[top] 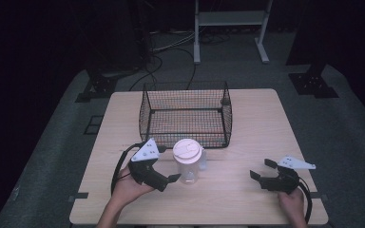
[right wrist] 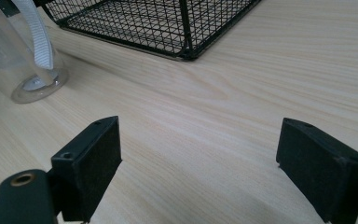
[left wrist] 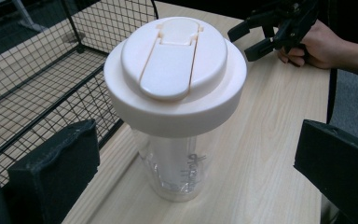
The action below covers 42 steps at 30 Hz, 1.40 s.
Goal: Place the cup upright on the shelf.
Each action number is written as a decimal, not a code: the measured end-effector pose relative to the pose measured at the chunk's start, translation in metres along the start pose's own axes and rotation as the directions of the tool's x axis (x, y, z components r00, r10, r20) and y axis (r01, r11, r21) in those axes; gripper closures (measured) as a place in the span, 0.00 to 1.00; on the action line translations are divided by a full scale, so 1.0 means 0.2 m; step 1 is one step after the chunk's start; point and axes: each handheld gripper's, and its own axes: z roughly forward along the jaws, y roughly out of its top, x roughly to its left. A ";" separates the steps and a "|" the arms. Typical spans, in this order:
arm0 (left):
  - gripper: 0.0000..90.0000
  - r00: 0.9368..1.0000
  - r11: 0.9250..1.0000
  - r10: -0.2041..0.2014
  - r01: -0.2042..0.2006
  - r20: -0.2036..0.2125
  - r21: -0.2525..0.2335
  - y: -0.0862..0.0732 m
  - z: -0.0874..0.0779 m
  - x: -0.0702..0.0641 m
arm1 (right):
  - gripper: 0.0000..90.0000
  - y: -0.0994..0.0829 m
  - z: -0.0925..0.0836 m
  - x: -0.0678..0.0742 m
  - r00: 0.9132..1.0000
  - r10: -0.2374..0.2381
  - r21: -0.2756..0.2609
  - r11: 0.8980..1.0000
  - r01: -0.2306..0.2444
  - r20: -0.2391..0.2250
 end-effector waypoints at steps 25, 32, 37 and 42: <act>0.00 1.000 0.992 0.026 -0.025 -0.004 0.124 0.10 0.16 0.03 | 0.14 0.00 0.00 0.00 1.000 0.003 -0.002 1.000 -0.003 -0.010; 0.00 0.999 0.989 0.032 -0.031 -0.008 0.145 0.13 0.19 0.04 | 0.14 0.00 0.00 0.00 1.000 0.002 -0.003 1.000 -0.002 -0.010; 0.00 0.999 0.986 0.039 -0.038 -0.006 0.159 0.15 0.20 0.04 | 0.14 0.00 0.00 0.00 1.000 0.003 -0.004 1.000 -0.003 -0.010; 0.00 0.999 0.983 0.039 -0.037 -0.004 0.179 0.16 0.23 0.05 | 0.14 0.00 0.00 0.00 1.000 0.003 -0.004 1.000 -0.003 -0.011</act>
